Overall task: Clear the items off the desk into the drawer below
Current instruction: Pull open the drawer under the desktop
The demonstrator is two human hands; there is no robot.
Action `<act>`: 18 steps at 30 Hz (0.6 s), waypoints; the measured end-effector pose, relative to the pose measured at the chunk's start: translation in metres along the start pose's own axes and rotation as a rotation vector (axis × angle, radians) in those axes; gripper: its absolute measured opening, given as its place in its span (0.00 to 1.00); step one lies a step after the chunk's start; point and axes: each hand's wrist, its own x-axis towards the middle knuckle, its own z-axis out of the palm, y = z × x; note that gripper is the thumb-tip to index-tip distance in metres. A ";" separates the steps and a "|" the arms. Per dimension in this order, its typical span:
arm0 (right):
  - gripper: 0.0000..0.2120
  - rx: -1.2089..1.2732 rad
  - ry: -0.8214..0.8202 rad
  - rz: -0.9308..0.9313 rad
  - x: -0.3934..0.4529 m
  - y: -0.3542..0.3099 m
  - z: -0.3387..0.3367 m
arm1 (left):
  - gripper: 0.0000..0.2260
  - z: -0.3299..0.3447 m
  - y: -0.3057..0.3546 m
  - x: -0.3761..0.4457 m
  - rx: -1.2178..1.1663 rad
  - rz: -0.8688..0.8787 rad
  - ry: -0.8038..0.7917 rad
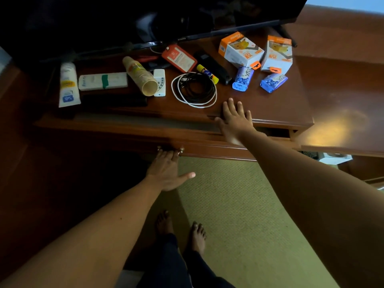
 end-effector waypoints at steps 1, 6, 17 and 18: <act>0.33 -0.006 -0.002 0.000 -0.001 -0.001 0.000 | 0.53 0.002 0.002 -0.007 0.009 0.000 -0.004; 0.34 -0.035 -0.011 0.020 -0.003 -0.004 0.000 | 0.53 0.019 0.008 -0.041 0.011 -0.007 -0.025; 0.33 -0.040 -0.001 0.036 -0.014 -0.011 0.003 | 0.52 0.056 0.023 -0.104 -0.037 -0.024 -0.015; 0.33 -0.041 0.000 0.033 -0.015 -0.010 0.004 | 0.52 0.058 0.024 -0.110 -0.038 -0.021 -0.010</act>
